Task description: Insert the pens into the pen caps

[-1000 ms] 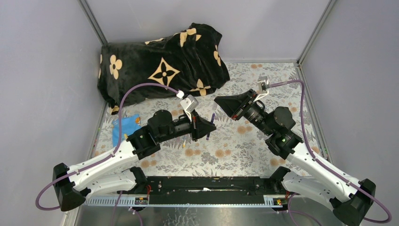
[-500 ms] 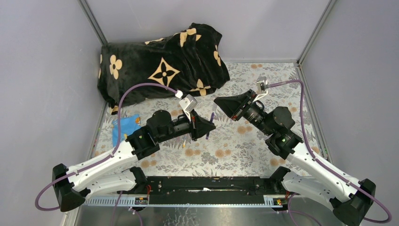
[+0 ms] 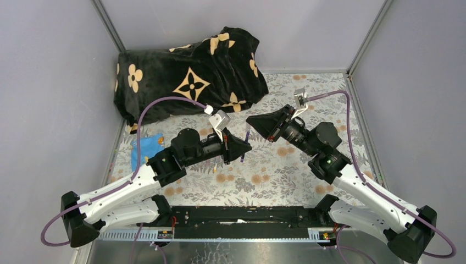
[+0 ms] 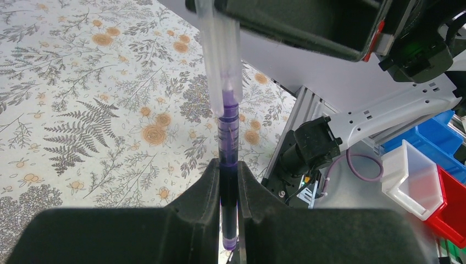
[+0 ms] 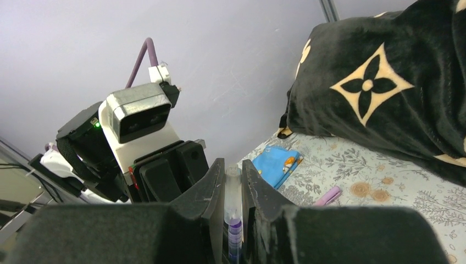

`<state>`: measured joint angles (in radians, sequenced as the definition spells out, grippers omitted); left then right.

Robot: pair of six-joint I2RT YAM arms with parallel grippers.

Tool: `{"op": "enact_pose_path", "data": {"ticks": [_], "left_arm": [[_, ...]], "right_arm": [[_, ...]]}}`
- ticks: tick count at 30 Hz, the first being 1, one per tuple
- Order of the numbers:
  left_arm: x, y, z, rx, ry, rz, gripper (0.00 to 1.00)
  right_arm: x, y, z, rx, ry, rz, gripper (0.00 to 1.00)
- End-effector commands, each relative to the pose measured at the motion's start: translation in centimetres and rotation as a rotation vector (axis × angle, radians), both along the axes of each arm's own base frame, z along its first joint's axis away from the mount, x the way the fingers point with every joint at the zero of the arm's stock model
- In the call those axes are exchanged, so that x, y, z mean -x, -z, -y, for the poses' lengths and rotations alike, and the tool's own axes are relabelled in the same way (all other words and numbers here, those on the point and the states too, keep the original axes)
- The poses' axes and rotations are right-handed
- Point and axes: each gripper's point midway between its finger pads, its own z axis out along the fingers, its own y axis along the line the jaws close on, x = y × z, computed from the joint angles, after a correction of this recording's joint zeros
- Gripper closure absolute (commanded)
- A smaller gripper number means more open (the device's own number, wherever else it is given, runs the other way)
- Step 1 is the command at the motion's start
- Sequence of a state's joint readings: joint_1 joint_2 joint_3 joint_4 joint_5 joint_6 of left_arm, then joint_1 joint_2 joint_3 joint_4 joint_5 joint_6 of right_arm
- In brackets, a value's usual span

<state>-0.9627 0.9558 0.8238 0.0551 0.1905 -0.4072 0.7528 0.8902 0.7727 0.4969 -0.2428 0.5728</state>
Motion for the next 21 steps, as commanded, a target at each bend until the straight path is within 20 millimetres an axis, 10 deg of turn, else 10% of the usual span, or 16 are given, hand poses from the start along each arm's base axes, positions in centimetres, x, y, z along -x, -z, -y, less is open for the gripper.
{"op": "enact_pose_path", "data": {"ticks": [1,21], "left_arm": [[-0.4,-3.3,-0.2,0.069,-0.026,0.073,1.00],[-1.0,-4.1,-1.1,0.100,-0.090,0.078,1.00]], "right_arm": [[1.5,-2.2,-0.6,-0.018,-0.082,0.059,1.00],[1.3,2.0,-0.4,0.093,-0.064,0.019,0.95]]}}
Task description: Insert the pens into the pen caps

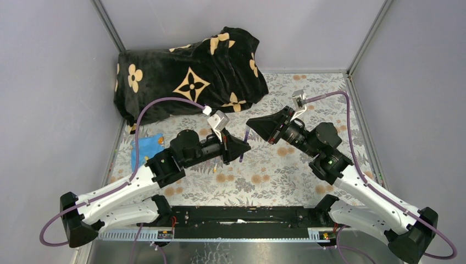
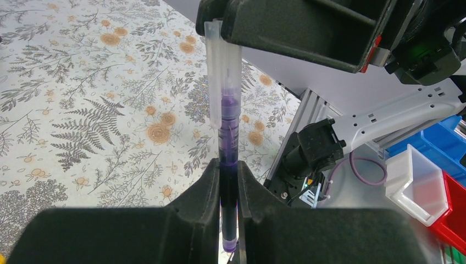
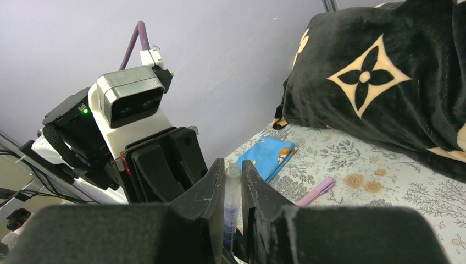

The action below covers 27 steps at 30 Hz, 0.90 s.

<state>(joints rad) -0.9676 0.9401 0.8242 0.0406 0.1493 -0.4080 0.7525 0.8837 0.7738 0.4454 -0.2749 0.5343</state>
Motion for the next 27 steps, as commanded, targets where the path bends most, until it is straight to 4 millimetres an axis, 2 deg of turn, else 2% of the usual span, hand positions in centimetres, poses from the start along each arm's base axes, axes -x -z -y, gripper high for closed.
{"op": "enact_pose_path", "data": {"ticks": [1,3,6,11,15,20,27], "left_arm": [[-0.8,-4.0,-0.6,0.100,-0.056,0.078,1.00],[-0.8,-4.0,-0.6,0.097,-0.055,0.077,1.00],[-0.7,-3.8,-0.4,0.090,-0.046,0.074,1.00],[-0.5,-3.8,-0.1,0.095,-0.027,0.073,1.00],[-0.4,-3.9,-0.1,0.095,-0.022,0.076,1.00],[0.2,-4.0,0.2,0.097,0.016,0.086,1.00],[0.7,-4.3,0.6,0.102,0.060,0.093,1.00]], "right_arm": [[1.0,0.9,-0.2,0.036,-0.047,0.017,0.90],[1.0,0.5,0.0,0.019,-0.040,0.012,0.79],[1.3,-1.2,0.4,-0.038,-0.032,0.030,0.67],[1.5,-4.6,1.7,-0.090,0.017,0.083,0.55],[0.3,-6.1,3.3,-0.047,0.136,0.083,0.42],[-0.7,-6.0,2.7,0.078,0.149,0.017,0.35],[-0.5,-4.5,-0.3,0.196,0.002,-0.064,0.33]]}}
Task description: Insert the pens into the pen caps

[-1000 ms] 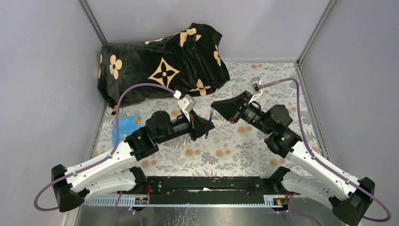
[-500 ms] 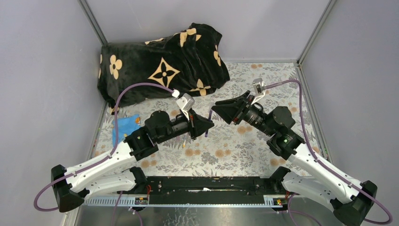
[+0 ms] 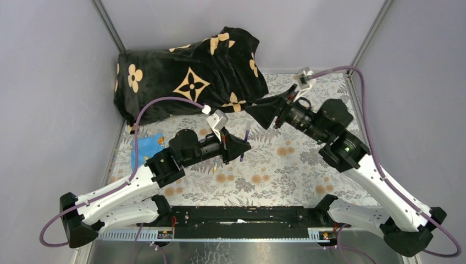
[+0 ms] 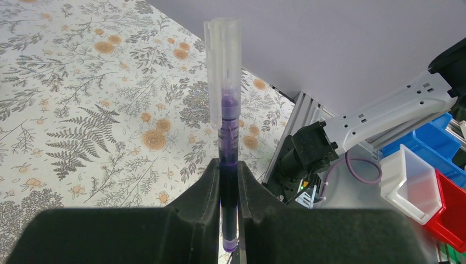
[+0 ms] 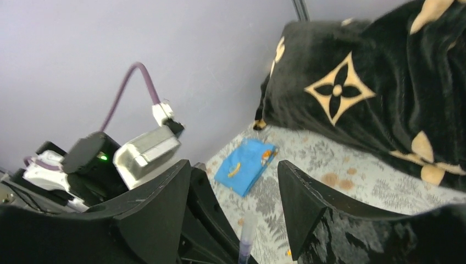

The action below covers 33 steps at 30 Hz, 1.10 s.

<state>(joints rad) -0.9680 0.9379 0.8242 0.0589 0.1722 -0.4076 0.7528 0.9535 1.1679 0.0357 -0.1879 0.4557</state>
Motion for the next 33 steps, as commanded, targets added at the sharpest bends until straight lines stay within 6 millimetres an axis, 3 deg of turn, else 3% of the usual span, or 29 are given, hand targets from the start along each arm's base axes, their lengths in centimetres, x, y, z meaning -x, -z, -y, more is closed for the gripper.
{"op": "enact_pose_path", "data": {"ticks": [1,10,16,22,33], "left_arm": [[0.3,-3.8,0.5,0.085,0.037,0.082,1.00],[0.3,-3.7,0.4,0.084,0.032,0.083,1.00],[0.2,-3.8,0.4,0.087,0.028,0.081,1.00],[0.2,-3.9,0.4,0.087,0.028,0.083,1.00],[0.0,-4.3,0.2,0.095,0.011,0.083,1.00]], "right_arm": [[0.7,2.5,-2.0,0.109,-0.116,-0.067,0.33],[1.5,3.3,-2.3,0.120,-0.164,-0.065,0.35],[2.1,3.6,-2.7,0.115,-0.207,-0.061,0.53],[1.9,3.9,-2.8,0.119,-0.200,-0.073,0.58],[1.8,5.0,-3.1,0.138,-0.216,-0.090,0.79]]}}
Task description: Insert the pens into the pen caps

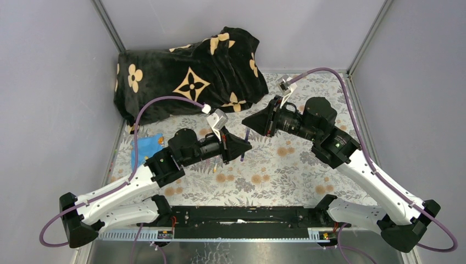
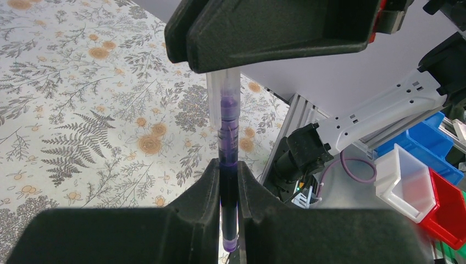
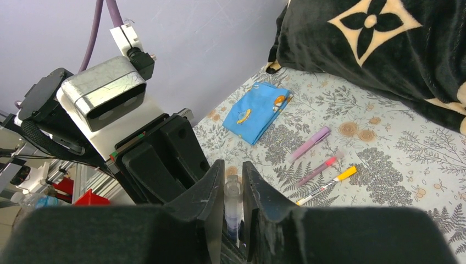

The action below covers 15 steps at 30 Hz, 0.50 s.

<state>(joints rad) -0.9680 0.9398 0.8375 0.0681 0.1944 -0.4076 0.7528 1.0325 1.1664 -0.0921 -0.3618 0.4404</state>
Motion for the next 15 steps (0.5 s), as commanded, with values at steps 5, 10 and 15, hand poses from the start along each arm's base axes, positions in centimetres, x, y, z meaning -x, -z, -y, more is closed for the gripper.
{"op": "enact_pose_path", "data": {"ticks": [5,10,15], "left_arm": [[-0.7,-5.1,-0.5,0.114,-0.049,0.096,1.00],[-0.9,-7.2,-0.6,0.124,-0.058,0.131,1.00],[-1.0,-10.3,-1.2,0.183,-0.078,0.158,1.00]], "right_arm": [[0.7,0.4,-0.8,0.000,-0.069,0.045,0.91],[0.8,1.6,-0.8,0.019,-0.083,0.035,1.00],[1.0,3.0,-0.7,0.051,-0.087,0.014,1.00]]}}
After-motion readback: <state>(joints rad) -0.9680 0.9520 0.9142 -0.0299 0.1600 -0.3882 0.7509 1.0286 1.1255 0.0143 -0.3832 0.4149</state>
